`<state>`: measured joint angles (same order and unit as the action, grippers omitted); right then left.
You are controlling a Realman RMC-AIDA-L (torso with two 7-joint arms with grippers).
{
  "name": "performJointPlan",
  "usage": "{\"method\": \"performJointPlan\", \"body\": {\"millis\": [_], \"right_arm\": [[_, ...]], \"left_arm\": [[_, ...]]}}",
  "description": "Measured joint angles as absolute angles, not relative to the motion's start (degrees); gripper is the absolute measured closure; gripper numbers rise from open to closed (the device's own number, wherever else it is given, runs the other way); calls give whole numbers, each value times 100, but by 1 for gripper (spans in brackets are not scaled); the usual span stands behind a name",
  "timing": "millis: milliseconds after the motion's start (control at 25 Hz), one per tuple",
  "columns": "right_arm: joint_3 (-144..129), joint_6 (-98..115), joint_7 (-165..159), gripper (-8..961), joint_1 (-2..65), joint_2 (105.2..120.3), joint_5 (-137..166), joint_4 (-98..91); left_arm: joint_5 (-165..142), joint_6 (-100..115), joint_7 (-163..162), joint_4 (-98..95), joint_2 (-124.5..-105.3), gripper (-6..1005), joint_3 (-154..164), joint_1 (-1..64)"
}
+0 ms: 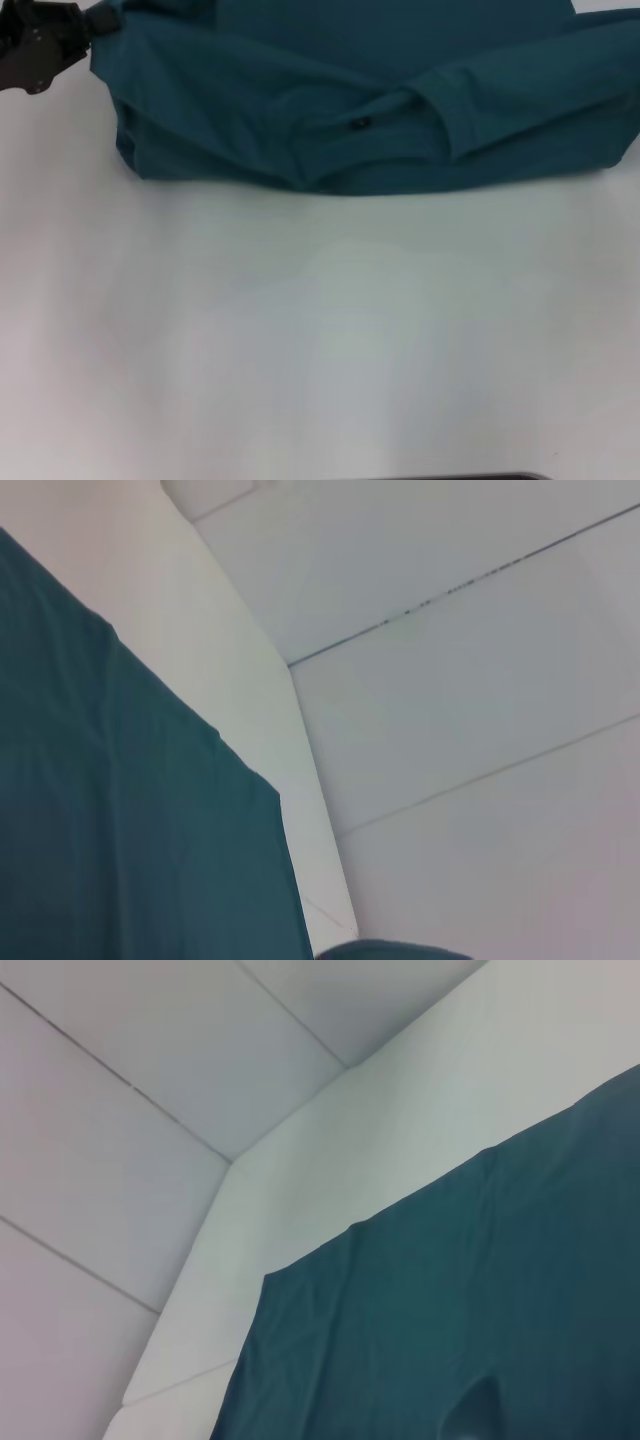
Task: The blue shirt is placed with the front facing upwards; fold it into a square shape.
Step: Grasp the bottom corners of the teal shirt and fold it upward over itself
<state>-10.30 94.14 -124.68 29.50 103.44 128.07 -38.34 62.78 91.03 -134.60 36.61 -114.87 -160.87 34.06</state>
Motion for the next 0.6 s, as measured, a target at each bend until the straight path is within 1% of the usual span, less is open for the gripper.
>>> {"method": "performJointPlan", "body": {"millis": [600], "right_arm": [[-1077,8878,-12413,948,3103,10362,12675,-3707]], "left_arm": [[6362,8354,-13043,3306,-11464,970,-16065,3657]]}}
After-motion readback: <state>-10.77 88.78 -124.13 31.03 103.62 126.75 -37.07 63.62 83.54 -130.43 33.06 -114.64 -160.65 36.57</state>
